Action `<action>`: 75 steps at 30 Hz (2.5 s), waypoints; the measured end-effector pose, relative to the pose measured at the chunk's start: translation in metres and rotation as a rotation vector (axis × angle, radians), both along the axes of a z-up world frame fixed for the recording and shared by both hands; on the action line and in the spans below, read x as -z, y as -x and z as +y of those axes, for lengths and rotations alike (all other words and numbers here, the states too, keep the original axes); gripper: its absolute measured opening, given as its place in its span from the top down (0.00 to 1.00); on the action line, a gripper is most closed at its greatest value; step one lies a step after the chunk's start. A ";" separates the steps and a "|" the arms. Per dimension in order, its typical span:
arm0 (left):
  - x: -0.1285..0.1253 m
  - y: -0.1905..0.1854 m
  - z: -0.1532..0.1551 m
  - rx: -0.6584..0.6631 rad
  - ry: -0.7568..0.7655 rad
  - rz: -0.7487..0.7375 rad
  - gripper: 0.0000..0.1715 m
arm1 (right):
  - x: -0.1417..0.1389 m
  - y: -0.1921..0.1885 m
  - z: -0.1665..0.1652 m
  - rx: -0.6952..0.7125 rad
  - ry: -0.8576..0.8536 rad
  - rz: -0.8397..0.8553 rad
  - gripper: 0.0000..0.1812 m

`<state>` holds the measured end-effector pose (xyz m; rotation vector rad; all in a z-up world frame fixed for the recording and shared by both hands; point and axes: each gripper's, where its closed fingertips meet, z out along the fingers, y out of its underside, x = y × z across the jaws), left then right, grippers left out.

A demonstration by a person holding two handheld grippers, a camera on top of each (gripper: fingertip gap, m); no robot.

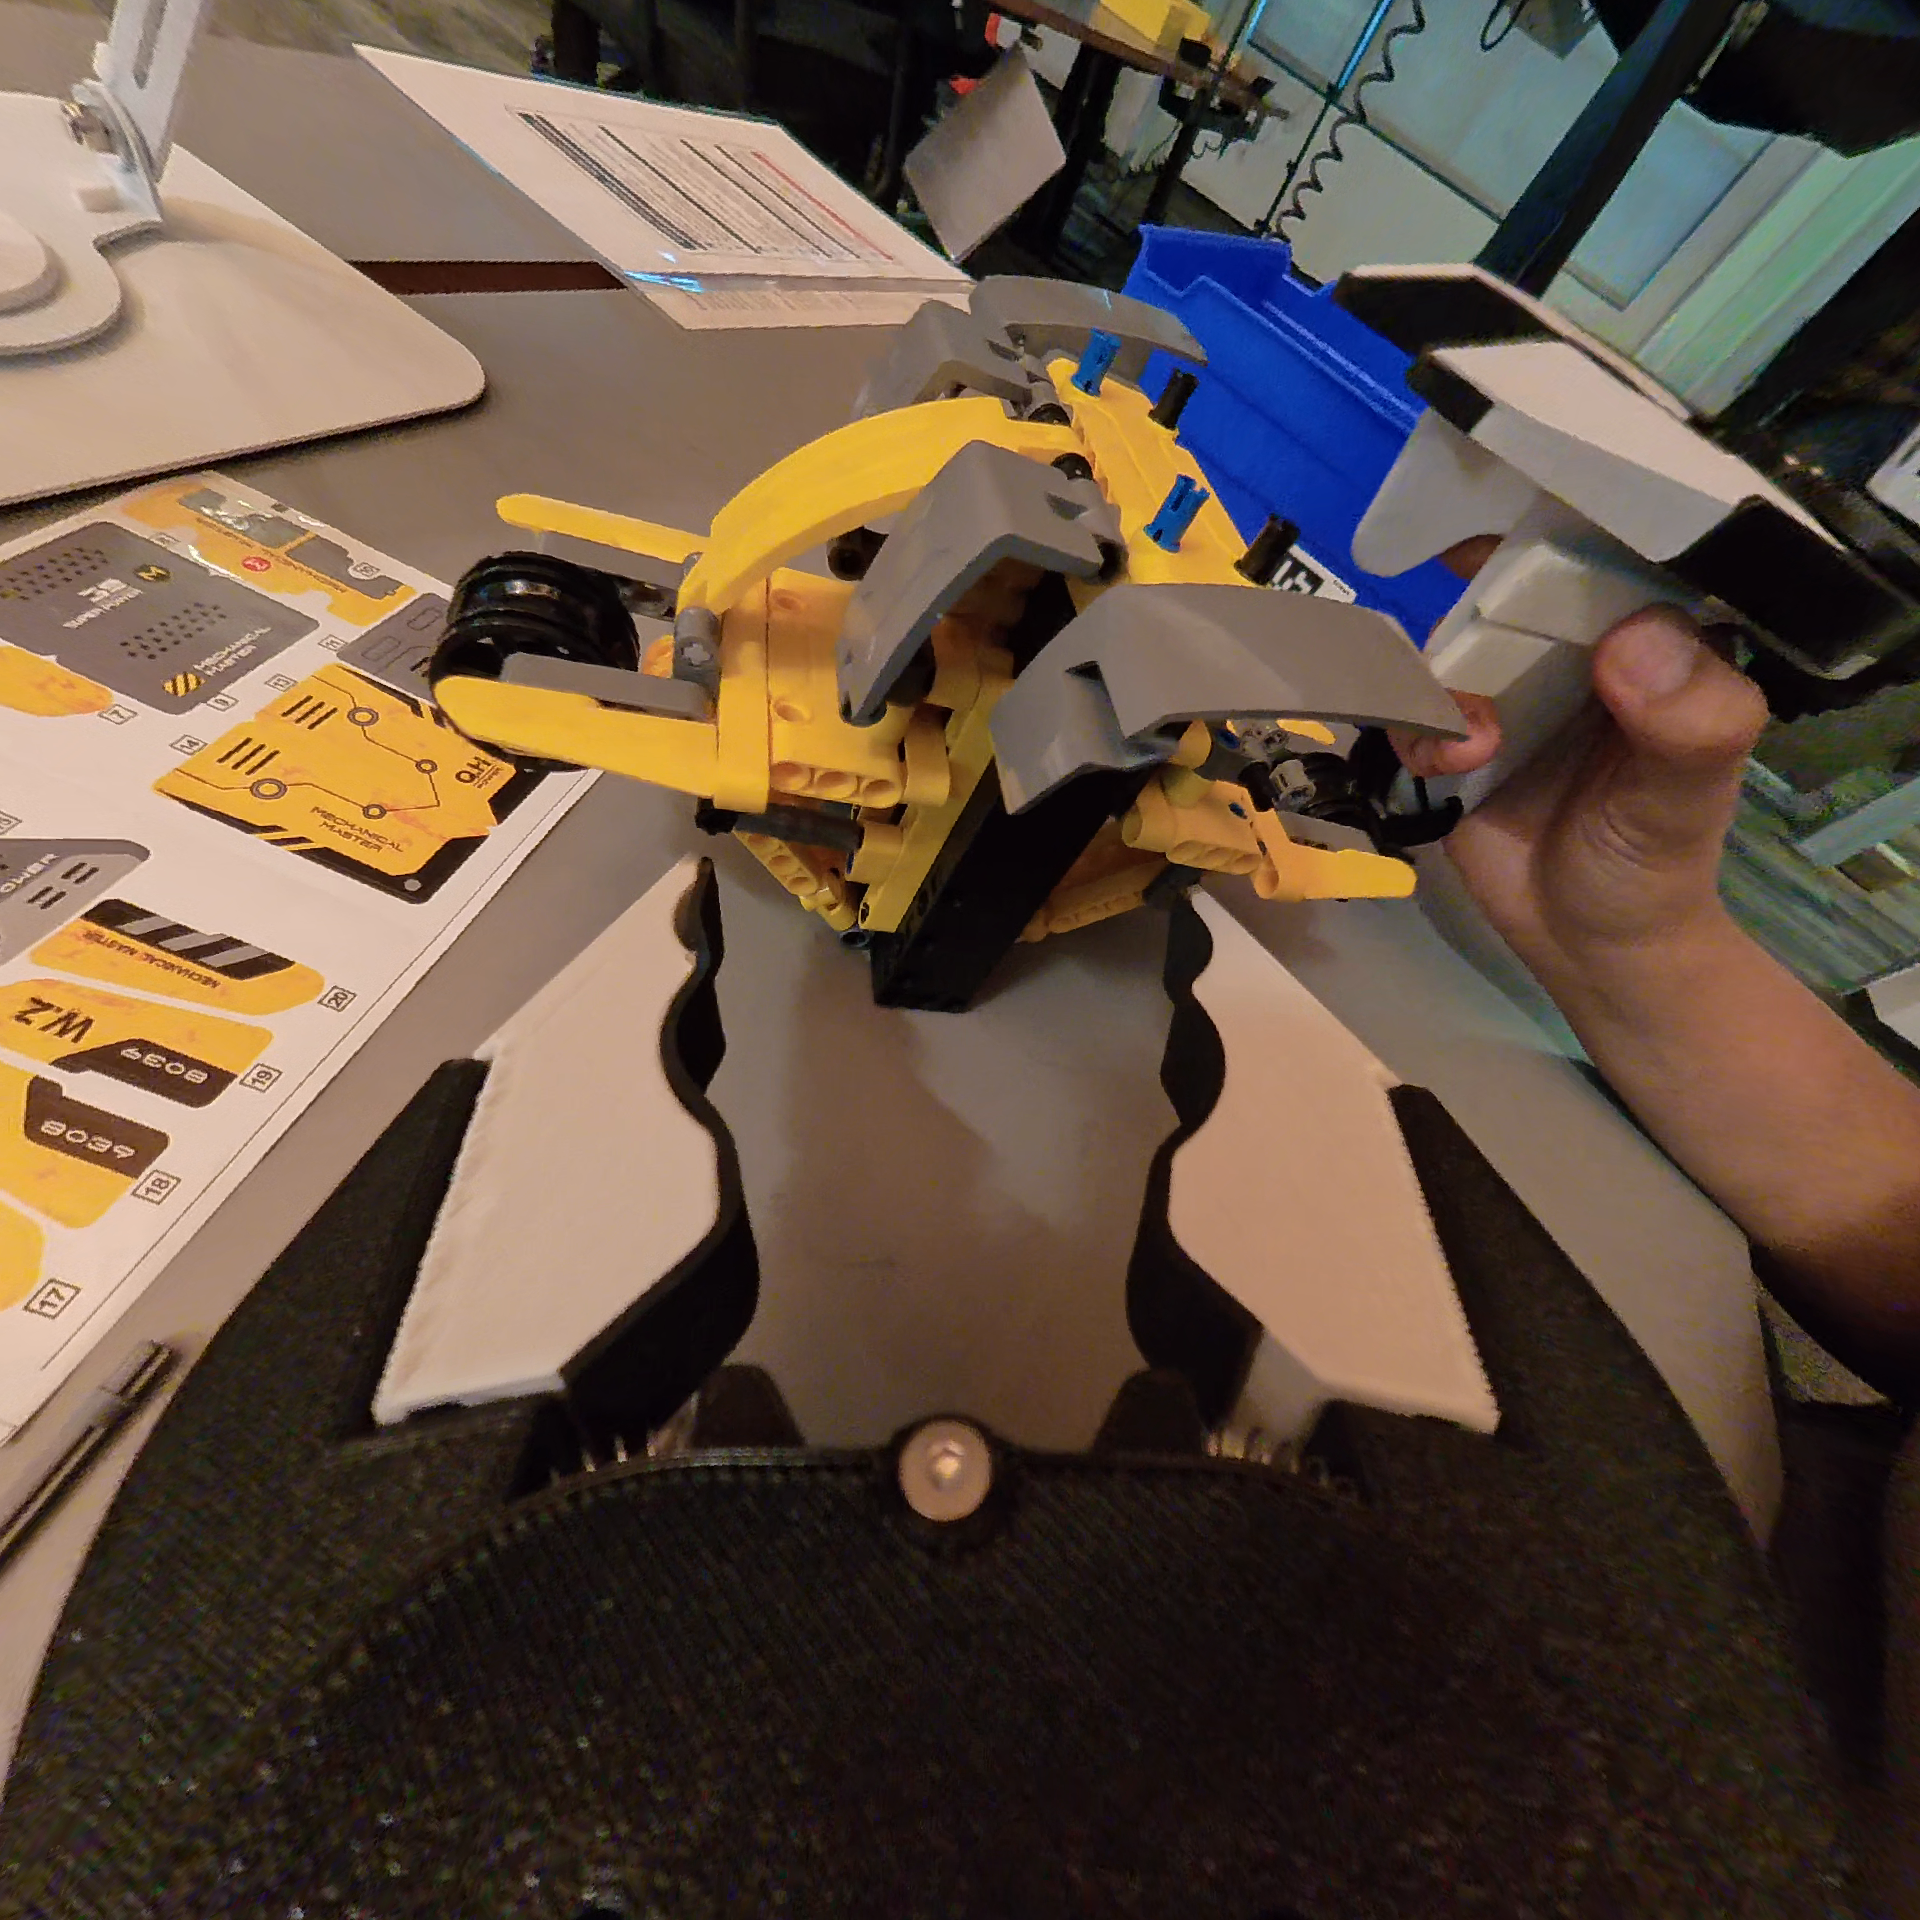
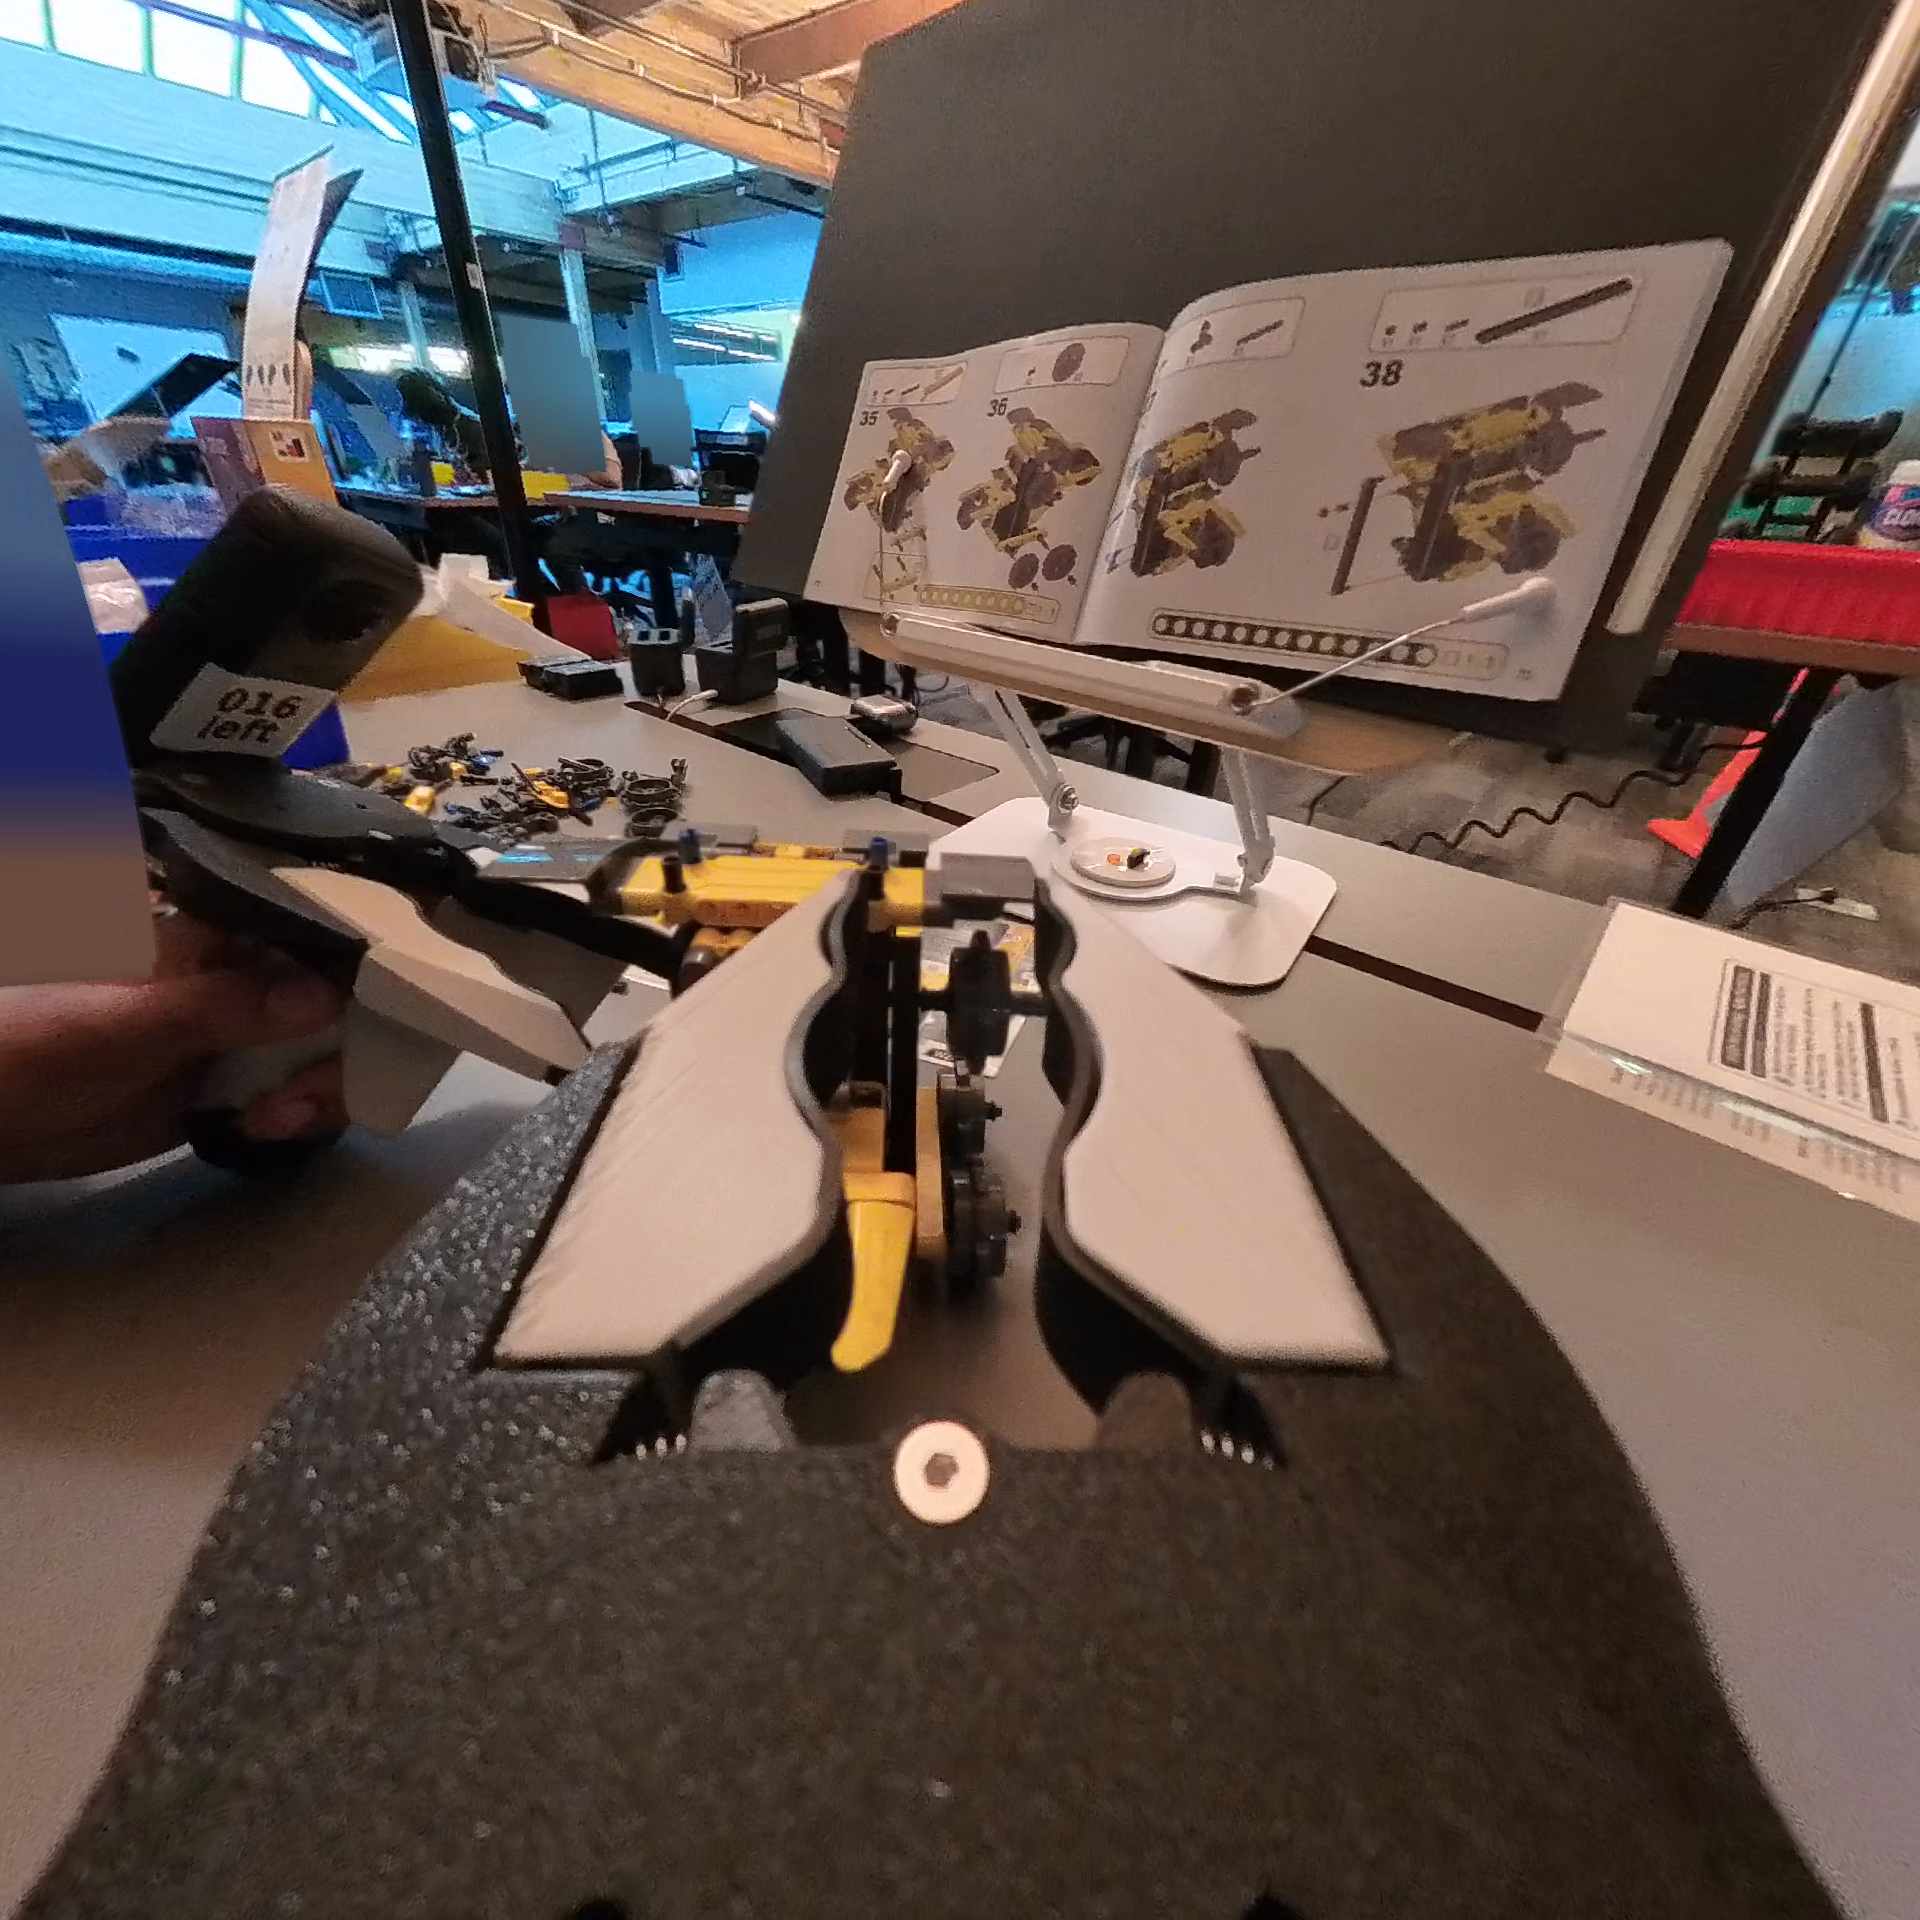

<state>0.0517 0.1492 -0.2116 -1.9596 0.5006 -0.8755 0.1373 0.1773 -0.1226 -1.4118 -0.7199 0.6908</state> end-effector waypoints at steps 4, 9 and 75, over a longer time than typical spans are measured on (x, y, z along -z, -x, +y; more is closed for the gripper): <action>0.000 -0.001 0.000 0.004 -0.003 0.004 0.51 | -0.004 0.002 -0.002 -0.046 0.003 0.066 0.83; 0.002 -0.003 -0.002 0.011 -0.014 0.033 0.51 | 0.005 0.008 -0.002 -0.062 0.007 0.026 0.83; 0.000 0.001 0.001 0.010 0.044 -0.061 0.53 | -0.001 0.030 -0.031 -0.099 0.010 -0.084 0.73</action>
